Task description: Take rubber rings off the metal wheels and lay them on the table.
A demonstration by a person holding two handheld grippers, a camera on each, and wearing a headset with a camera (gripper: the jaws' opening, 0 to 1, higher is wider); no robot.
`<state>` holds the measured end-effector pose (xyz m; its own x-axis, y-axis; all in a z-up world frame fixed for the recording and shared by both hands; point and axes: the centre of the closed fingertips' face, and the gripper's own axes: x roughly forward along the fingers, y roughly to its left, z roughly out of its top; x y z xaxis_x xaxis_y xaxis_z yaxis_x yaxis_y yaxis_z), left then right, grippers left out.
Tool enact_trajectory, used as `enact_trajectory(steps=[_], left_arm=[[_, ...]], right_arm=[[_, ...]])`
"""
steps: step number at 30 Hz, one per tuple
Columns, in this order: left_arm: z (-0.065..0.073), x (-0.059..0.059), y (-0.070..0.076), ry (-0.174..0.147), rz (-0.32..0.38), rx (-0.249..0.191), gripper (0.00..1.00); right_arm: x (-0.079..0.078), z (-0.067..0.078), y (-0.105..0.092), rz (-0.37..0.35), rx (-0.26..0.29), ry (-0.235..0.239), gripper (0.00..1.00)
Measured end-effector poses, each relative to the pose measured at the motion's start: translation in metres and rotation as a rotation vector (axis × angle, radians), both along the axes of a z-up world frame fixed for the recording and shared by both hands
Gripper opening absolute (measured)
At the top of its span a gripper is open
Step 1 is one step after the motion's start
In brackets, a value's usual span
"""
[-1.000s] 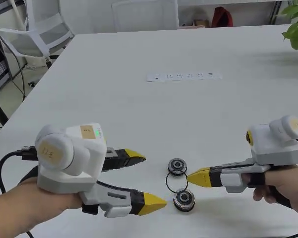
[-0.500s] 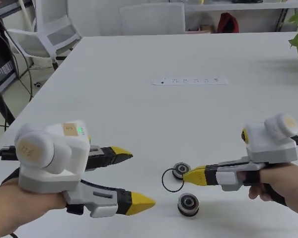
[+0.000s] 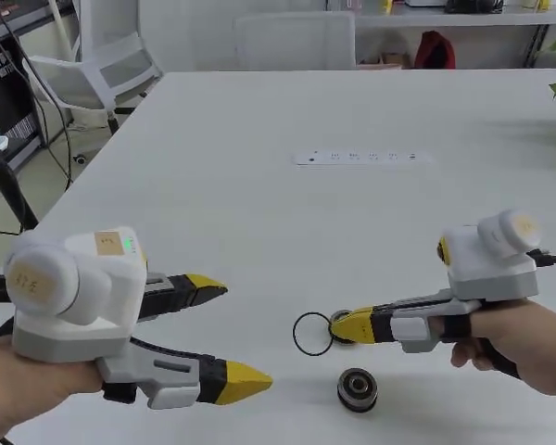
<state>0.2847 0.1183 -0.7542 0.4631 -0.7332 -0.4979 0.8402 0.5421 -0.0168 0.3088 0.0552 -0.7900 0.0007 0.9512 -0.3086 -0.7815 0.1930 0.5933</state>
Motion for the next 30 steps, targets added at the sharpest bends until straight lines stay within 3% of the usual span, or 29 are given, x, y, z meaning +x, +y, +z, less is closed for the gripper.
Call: enact_trajectory(steps=[20,30], left_arm=[[-0.004,-0.003,0.017,0.002,0.032,0.014,0.76],[-0.004,-0.003,0.022,0.004,0.046,0.017,0.76]], right_arm=[[0.006,-0.024,0.019,0.031,-0.064,-0.006,0.00],[0.007,-0.044,0.024,0.031,-0.131,-0.009,0.00]])
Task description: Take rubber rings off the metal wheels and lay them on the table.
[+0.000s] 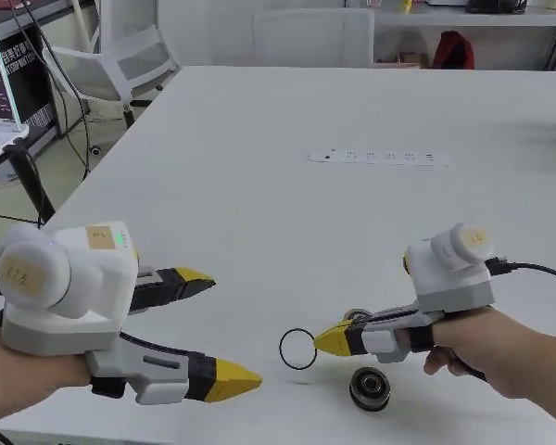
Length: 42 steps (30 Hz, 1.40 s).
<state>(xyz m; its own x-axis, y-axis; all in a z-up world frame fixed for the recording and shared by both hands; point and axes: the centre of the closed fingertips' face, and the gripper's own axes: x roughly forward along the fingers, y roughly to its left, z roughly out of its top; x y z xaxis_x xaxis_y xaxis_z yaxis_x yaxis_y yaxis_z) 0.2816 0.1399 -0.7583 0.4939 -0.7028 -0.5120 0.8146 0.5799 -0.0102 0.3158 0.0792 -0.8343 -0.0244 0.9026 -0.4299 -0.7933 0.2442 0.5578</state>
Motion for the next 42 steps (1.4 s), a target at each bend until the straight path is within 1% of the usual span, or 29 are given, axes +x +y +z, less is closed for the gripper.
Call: enact_trajectory(steps=[6,13,19,22,24,28,32,36,42], left_arm=[[-0.002,0.000,0.002,0.008,0.004,0.002,0.76],[-0.004,0.000,0.003,0.015,0.005,0.004,0.76],[-0.006,0.000,0.002,0.018,0.004,0.008,0.76],[-0.006,-0.001,0.002,0.020,0.001,0.011,0.76],[-0.006,-0.001,0.002,0.020,0.000,0.013,0.76],[-0.007,-0.001,0.003,0.023,0.002,0.013,0.76],[-0.007,-0.001,0.003,0.026,0.002,0.015,0.76],[-0.007,-0.001,0.002,0.027,0.002,0.017,0.76],[-0.007,-0.001,0.001,0.031,-0.001,0.021,0.76]], right_arm=[[-0.001,-0.011,0.000,0.004,-0.039,-0.007,0.00],[0.002,-0.016,-0.001,-0.015,-0.057,-0.019,0.00],[0.005,-0.019,-0.004,-0.020,-0.076,-0.048,0.00],[0.006,-0.019,-0.003,-0.025,-0.076,-0.048,0.03],[0.005,-0.020,-0.004,-0.021,-0.084,-0.059,0.04],[0.005,-0.021,-0.003,-0.018,-0.089,-0.069,0.09],[0.004,-0.019,-0.002,-0.019,-0.082,-0.072,0.13],[0.004,-0.019,-0.002,-0.012,-0.088,-0.088,0.17],[0.005,-0.014,-0.002,-0.006,-0.077,-0.107,0.20]])
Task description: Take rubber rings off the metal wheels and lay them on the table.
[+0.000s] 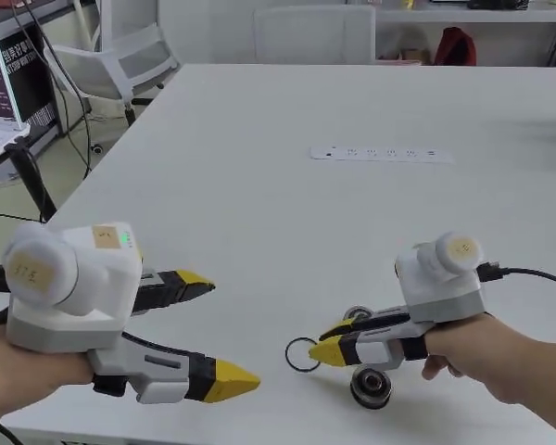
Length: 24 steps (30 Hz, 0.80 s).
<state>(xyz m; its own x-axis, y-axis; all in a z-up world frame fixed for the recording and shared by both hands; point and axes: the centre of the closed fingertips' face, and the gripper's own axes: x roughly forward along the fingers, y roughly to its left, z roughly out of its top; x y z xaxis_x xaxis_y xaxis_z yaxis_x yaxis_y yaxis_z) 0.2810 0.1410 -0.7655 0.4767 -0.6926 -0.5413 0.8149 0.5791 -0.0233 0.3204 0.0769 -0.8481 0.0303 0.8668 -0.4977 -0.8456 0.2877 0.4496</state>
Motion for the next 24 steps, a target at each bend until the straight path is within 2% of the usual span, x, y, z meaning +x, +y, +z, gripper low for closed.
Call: enact_trajectory(steps=[24], left_arm=[[0.003,0.011,-0.015,-0.014,-0.036,-0.003,0.74]], right_arm=[[0.000,0.035,-0.011,-0.010,0.093,-0.037,0.25]])
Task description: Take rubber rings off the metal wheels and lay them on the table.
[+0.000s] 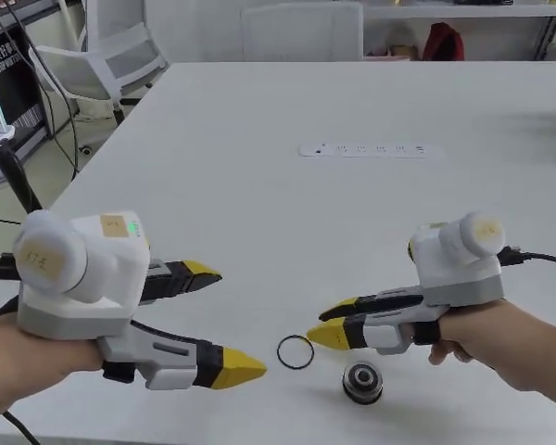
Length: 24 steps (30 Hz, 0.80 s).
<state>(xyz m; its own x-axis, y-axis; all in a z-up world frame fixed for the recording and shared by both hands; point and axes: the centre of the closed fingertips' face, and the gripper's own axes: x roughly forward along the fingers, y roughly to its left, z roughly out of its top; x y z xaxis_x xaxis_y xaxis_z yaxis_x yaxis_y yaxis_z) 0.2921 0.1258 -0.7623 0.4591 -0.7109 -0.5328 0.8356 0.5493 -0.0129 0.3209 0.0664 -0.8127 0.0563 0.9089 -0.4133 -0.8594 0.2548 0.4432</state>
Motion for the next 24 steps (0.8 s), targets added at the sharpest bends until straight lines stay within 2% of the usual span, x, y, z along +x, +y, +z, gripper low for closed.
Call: enact_trajectory(steps=[13,24], left_arm=[[-0.001,0.004,-0.012,-0.001,-0.021,0.000,0.74],[-0.002,0.007,-0.024,0.001,-0.049,0.002,0.74]], right_arm=[[-0.001,0.013,-0.019,-0.026,0.030,-0.014,0.26],[-0.002,0.012,-0.040,-0.057,0.030,-0.025,0.26]])
